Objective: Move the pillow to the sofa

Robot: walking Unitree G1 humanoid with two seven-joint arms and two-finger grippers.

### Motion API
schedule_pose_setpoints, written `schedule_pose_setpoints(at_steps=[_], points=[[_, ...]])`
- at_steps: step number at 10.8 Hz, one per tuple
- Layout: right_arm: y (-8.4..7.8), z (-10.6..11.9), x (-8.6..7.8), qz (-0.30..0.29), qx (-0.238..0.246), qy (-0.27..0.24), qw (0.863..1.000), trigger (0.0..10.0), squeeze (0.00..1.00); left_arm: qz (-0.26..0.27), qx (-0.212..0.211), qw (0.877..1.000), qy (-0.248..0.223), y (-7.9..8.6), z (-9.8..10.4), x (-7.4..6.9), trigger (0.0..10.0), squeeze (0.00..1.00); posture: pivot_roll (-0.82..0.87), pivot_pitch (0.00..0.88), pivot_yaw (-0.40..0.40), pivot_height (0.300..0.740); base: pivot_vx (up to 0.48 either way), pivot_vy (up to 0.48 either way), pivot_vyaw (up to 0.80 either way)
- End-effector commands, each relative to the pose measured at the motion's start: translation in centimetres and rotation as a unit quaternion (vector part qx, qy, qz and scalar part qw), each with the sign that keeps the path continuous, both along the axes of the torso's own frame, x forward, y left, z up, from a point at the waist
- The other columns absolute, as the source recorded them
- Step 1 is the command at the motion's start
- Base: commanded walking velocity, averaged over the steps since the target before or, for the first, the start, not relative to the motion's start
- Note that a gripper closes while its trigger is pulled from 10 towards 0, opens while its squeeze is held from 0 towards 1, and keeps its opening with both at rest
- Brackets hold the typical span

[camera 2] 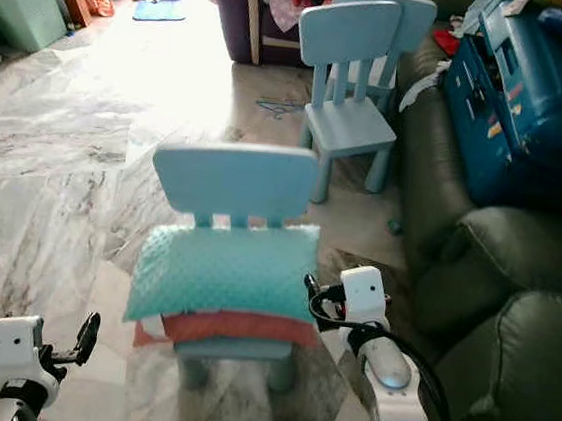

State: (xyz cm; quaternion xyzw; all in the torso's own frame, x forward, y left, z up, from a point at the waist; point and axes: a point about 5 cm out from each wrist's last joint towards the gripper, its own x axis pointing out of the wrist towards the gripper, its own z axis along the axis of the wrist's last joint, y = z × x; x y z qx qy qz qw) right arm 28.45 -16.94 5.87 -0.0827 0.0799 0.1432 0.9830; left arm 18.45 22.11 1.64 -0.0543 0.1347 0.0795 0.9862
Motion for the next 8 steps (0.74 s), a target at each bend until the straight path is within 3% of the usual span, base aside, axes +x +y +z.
schedule_pose_setpoints(at_steps=[1,8], points=[[0.12,-0.55,-0.38,0.001,0.003,0.01,1.0,10.0,0.0,0.006,0.008,1.0,0.01,0.4,-0.25,-0.54,10.0,0.0,-0.16,0.169,0.044,0.636,0.0,0.0,0.0],[0.98,-0.72,-0.07,0.013,0.004,0.011,1.0,10.0,0.0,0.008,0.011,1.0,0.012,0.46,-0.33,-0.56,10.0,0.0,-0.15,0.172,0.045,0.521,0.0,0.0,0.0]])
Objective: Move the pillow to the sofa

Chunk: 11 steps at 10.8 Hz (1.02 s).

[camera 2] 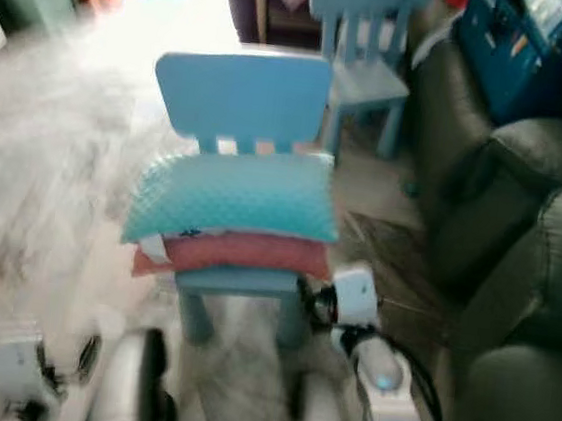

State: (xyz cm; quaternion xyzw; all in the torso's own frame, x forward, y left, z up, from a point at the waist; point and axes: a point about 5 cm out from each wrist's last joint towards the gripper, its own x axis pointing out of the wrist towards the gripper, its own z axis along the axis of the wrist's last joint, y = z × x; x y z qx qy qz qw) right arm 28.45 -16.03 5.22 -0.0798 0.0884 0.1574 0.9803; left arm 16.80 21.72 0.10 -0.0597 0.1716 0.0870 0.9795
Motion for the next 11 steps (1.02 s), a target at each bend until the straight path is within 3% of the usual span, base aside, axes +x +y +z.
schedule_pose_setpoints(at_steps=[1,9,11], points=[[0.2,-0.1,0.0,0.001,0.002,0.0,1.0,10.0,0.0,0.004,0.023,0.999,-0.025,1.0,1.2,1.0,10.0,0.0,-0.15,0.172,0.045,0.501,0.0,0.0,0.0],[0.4,-0.3,-0.3,0.013,0.002,0.002,1.0,10.0,0.0,0.028,0.049,0.998,-0.023,1.8,1.3,0.4,10.0,0.0,-0.14,0.18,0.039,0.356,0.0,0.0,0.0],[0.8,1.3,1.0,0.024,0.004,-0.024,0.999,10.0,0.0,0.091,0.097,0.99,-0.037,4.2,2.4,0.4,10.0,0.0,-0.14,0.195,0.035,0.347,0.0,0.0,0.0]])
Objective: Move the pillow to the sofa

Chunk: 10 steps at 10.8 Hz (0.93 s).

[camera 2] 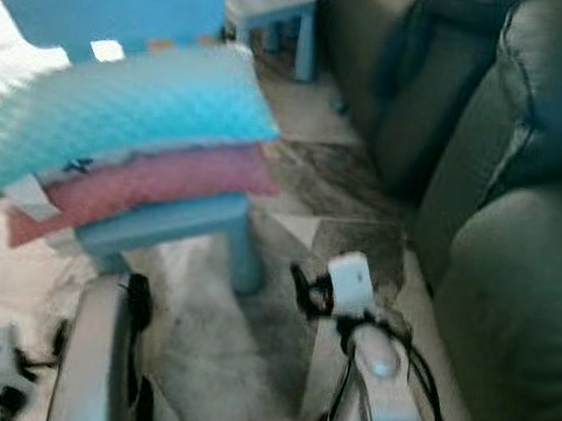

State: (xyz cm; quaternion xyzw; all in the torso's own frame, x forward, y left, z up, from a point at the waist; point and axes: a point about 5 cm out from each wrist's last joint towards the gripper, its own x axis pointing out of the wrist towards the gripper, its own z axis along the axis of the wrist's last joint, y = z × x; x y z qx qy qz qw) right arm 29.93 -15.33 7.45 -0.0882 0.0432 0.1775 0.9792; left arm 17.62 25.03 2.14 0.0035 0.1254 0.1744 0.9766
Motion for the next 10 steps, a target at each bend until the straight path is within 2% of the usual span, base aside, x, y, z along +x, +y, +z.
schedule_pose_setpoints(at_steps=[1,3,6,8,9,10], points=[[0.1,-0.3,0.1,-0.002,0.007,0.013,1.0,10.0,0.0,0.029,0.021,0.999,-0.009,1.5,0.7,-0.2,10.0,0.0,-0.14,0.2,0.035,0.347,0.0,0.0,0.0],[-0.2,1.1,1.5,-0.007,0.006,-0.005,1.0,10.0,0.0,0.044,0.039,0.998,-0.023,3.0,1.9,0.8,10.0,0.0,-0.14,0.205,0.04,0.347,0.0,0.0,0.0],[0.2,2.5,2.6,-0.003,0.012,-0.033,0.999,10.0,0.0,0.079,0.057,0.994,-0.044,4.6,3.1,1.4,10.0,0.0,-0.14,0.203,0.049,0.347,0.0,0.0,0.0],[0.9,6.7,5.1,0.0,0.042,-0.09,0.995,10.0,0.0,0.135,0.088,0.982,-0.101,7.5,6.5,3.2,10.0,0.0,-0.14,0.217,0.04,0.347,0.0,0.0,0.0],[0.9,10.2,6.6,0.002,0.057,-0.136,0.989,10.0,0.0,0.171,0.124,0.966,-0.149,9.0,9.8,4.1,10.0,0.0,-0.14,0.229,0.035,0.347,0.0,0.0,0.0],[0.9,12.4,7.6,0.009,0.071,-0.158,0.985,10.0,0.0,0.196,0.126,0.957,-0.175,9.9,11.8,4.6,10.0,0.0,-0.15,0.239,0.029,0.347,0.0,0.0,0.0]])
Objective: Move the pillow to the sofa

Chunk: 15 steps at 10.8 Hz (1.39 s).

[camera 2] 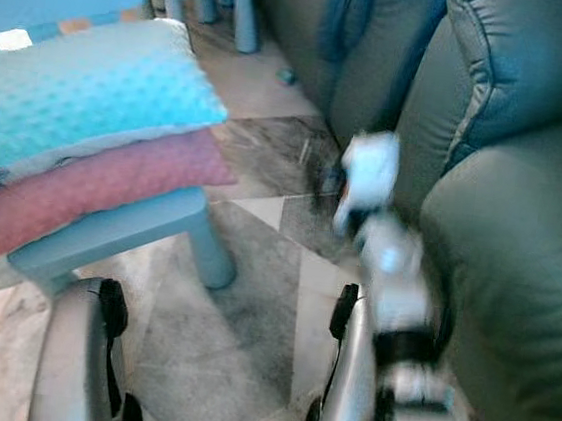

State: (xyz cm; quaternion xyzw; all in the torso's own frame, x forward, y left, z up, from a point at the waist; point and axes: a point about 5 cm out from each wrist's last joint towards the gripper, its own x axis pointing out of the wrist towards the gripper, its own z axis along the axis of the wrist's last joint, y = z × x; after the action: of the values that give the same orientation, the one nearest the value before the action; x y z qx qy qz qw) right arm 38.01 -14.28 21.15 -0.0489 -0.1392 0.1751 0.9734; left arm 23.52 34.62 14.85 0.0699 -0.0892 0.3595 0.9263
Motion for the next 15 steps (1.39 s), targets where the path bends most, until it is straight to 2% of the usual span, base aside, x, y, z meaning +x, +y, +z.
schedule_pose_setpoints(at_steps=[1,2,3,5,6,7,9,11,12,14,15], points=[[0.4,1.3,0.5,0.018,0.008,-0.011,1.0,10.0,0.0,0.027,-0.001,0.999,-0.019,1.4,1.3,-0.1,10.0,0.0,-0.15,0.252,0.023,0.347,0.0,0.0,0.0],[0.7,2.4,0.7,0.031,0.011,-0.023,0.999,10.0,0.0,0.029,0.004,0.999,-0.037,1.8,2.5,0.3,10.0,0.0,-0.15,0.258,0.02,0.347,0.0,0.0,0.0],[1.4,4.2,1.3,0.057,0.016,-0.036,0.998,10.0,0.0,0.04,0.013,0.997,-0.065,2.6,4.8,0.9,10.0,0.0,-0.15,0.266,0.017,0.347,0.0,0.0,0.0],[1.5,5.2,1.4,0.064,0.026,-0.043,0.997,10.0,0.0,0.042,-0.02,0.996,-0.07,2.1,4.9,1.0,10.0,0.0,-0.14,0.27,0.016,0.347,0.0,0.0,0.0],[1.5,4.4,1.1,0.08,0.029,-0.029,0.996,10.0,0.0,0.017,-0.063,0.997,-0.045,-0.3,2.6,0.2,10.0,0.0,-0.14,0.267,0.018,0.347,0.0,0.0,0.0],[1.3,3.6,0.8,0.094,0.025,-0.018,0.995,10.0,0.0,-0.001,-0.089,0.996,-0.022,-2.6,0.8,-0.9,10.0,0.0,-0.13,0.259,0.018,0.347,0.0,0.0,0.0],[0.9,2.1,-0.1,0.109,0.022,0.002,0.994,10.0,0.0,-0.012,-0.111,0.994,-0.009,-5.7,0.0,-3.2,10.0,0.0,-0.12,0.245,0.017,0.347,0.0,0.0,0.0],[0.8,2.4,-0.2,0.104,0.046,-0.002,0.993,10.0,0.0,0.006,-0.057,0.997,-0.051,-5.0,3.7,-4.0,10.0,0.0,-0.1,0.229,0.013,0.347,0.0,0.0,0.0],[1.1,2.6,-0.2,0.107,0.054,-0.001,0.993,10.0,0.0,0.009,-0.049,0.997,-0.055,-4.6,4.4,-3.9,10.0,0.0,-0.1,0.226,0.013,0.347,0.0,0.0,0.0],[3.9,3.9,0.6,0.15,0.081,0.003,0.985,10.0,0.0,0.067,-0.042,0.996,-0.047,0.2,5.1,-2.8,10.0,0.0,-0.11,0.227,0.025,0.347,0.0,0.0,0.0],[5.3,4.7,0.9,0.175,0.089,0.003,0.981,10.0,0.0,0.079,-0.036,0.995,-0.044,1.9,5.6,-2.0,10.0,0.0,-0.11,0.232,0.031,0.347,0.0,0.0,0.0]])
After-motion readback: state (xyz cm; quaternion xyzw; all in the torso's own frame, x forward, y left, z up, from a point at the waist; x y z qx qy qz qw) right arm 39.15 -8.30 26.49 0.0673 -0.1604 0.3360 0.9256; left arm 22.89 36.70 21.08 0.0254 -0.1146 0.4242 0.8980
